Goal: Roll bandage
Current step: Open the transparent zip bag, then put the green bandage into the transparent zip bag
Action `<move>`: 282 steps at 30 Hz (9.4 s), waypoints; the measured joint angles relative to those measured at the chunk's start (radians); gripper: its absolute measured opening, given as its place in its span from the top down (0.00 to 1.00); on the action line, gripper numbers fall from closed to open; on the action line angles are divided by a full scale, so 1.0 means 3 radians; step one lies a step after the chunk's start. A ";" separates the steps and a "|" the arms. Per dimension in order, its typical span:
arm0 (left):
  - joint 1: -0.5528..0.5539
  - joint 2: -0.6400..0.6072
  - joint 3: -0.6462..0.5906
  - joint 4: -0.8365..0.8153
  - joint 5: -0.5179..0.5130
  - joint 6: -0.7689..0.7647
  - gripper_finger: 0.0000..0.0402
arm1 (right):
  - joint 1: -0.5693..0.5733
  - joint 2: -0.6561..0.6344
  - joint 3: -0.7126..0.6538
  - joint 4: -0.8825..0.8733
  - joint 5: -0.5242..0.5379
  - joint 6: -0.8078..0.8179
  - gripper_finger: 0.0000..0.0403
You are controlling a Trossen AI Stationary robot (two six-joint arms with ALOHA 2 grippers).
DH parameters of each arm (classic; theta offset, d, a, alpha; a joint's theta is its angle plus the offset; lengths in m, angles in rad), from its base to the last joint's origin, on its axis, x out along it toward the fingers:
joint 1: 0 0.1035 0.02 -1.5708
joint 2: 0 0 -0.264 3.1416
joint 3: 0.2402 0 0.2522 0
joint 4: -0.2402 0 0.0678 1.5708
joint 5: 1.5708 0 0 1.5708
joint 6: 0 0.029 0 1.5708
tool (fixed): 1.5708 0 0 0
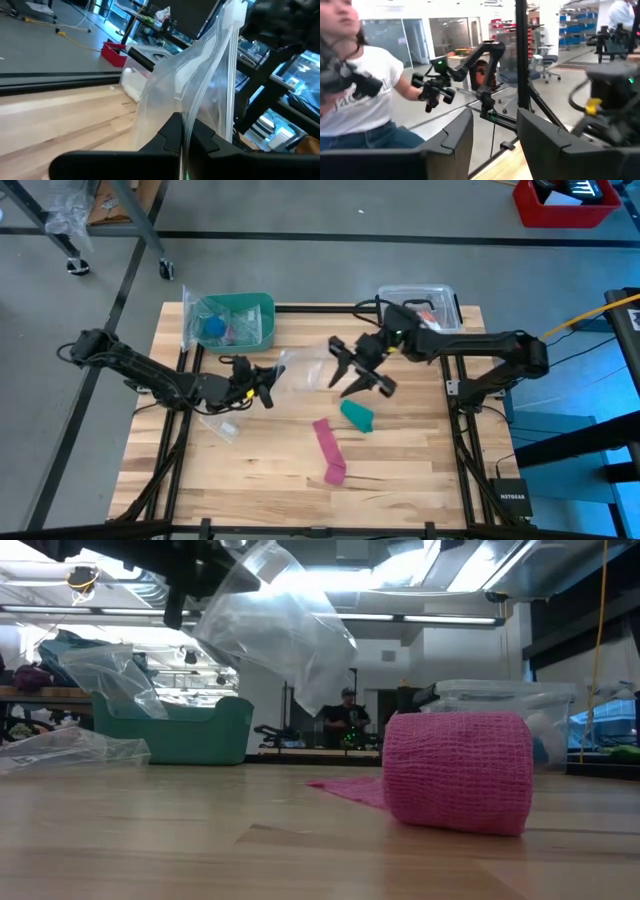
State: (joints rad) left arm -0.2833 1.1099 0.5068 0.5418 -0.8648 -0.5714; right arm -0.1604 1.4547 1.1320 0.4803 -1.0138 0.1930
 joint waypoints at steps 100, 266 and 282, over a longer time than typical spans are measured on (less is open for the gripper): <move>0.0332 0.2300 0.2403 0.0069 -0.0687 0.2954 1.00 | 0.0646 -0.0642 -0.0003 -0.2879 0.4607 0.0618 0.62; 0.1094 0.3552 0.2569 -0.0791 0.3689 0.2111 0.41 | 0.0402 -0.0962 -0.0003 -0.4132 0.4647 -0.0501 1.00; 0.1001 0.3436 0.2663 -0.0949 0.3772 0.1390 0.83 | 0.0402 -0.0960 -0.0001 -0.4125 0.4879 -0.0588 1.00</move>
State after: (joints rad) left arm 0.0171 2.1406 1.3056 0.2572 0.2669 -0.1544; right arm -0.0399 1.1667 1.1316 -0.7572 0.4498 0.0166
